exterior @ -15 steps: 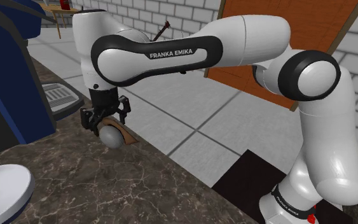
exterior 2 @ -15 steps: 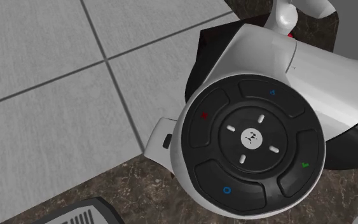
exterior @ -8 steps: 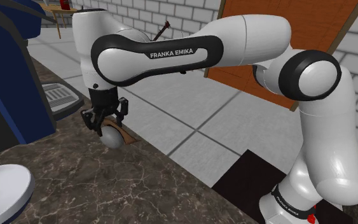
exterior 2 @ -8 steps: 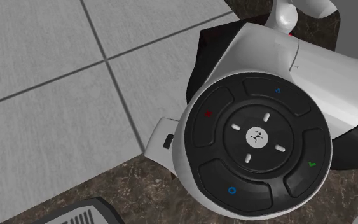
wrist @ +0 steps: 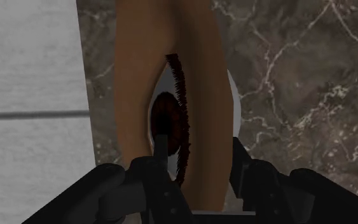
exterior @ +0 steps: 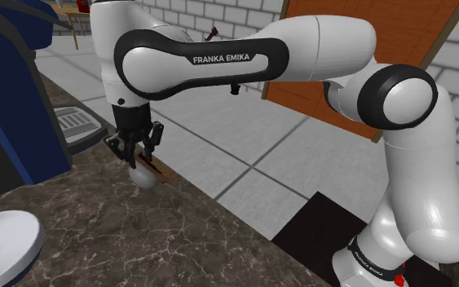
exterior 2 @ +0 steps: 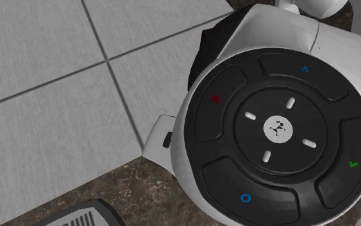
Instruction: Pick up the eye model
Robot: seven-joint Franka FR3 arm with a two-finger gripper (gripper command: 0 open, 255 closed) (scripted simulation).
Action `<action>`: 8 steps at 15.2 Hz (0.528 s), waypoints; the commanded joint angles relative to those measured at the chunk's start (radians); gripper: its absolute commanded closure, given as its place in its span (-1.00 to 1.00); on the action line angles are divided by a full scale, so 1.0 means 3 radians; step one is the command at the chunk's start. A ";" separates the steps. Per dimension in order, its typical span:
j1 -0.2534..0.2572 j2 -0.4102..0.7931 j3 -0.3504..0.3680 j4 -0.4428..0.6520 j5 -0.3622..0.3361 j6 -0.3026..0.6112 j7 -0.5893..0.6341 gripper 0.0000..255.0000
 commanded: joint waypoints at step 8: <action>0.0088 0.0063 0.0000 0.0512 -0.0014 -0.0447 -0.0022 1.00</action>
